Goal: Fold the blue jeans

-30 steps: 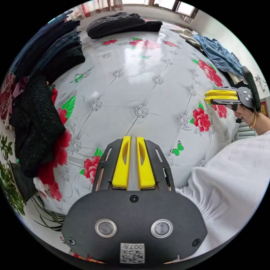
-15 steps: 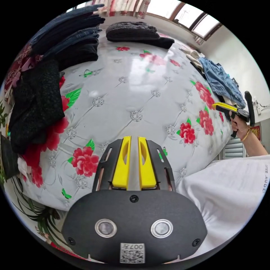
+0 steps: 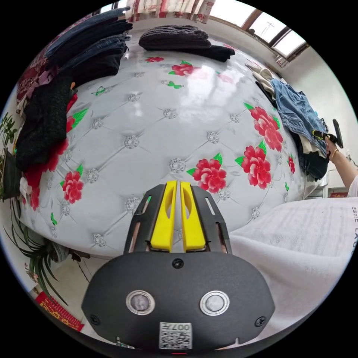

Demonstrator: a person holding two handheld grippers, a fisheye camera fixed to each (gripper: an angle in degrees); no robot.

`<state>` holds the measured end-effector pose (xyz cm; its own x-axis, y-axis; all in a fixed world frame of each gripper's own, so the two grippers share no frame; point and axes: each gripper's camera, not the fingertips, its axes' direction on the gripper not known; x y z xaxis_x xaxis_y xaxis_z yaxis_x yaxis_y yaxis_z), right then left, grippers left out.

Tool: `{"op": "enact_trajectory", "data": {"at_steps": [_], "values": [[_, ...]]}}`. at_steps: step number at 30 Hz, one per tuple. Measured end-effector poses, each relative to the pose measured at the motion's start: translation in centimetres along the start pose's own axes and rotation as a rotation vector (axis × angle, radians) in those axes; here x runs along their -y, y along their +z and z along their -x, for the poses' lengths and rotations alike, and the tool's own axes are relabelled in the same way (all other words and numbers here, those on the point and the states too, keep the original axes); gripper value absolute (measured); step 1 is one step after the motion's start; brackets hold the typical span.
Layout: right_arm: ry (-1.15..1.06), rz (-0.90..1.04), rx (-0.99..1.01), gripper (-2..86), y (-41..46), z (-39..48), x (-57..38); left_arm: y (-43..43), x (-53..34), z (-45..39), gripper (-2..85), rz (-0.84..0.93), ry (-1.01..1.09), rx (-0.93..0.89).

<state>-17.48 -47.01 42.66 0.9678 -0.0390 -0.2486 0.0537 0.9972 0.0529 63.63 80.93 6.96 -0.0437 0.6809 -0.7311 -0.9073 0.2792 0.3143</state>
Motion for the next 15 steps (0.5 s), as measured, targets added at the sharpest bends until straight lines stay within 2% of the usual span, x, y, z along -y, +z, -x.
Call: {"op": "enact_trajectory", "data": {"at_steps": [6, 8, 11, 15], "values": [[-0.143, -0.002, 0.031, 1.3, -0.7, 1.6, 0.3, 1.6, -1.2, -0.7, -0.9, 0.052, -0.031, -0.026], [-0.168, -0.180, 0.177, 0.5, -5.8, 2.1, -2.0, 1.4, -1.3, -0.8, -1.0, 0.040, -0.010, -0.022], [-0.200, -0.319, 0.344, 0.0, -12.2, 3.9, -4.6, 1.0, -1.1, -0.5, -1.0, 0.008, 0.016, -0.037], [-0.353, -0.401, 0.610, -0.1, -19.0, 10.2, -7.4, -0.3, -0.5, 0.4, -0.9, -0.069, 0.051, -0.080]]}}
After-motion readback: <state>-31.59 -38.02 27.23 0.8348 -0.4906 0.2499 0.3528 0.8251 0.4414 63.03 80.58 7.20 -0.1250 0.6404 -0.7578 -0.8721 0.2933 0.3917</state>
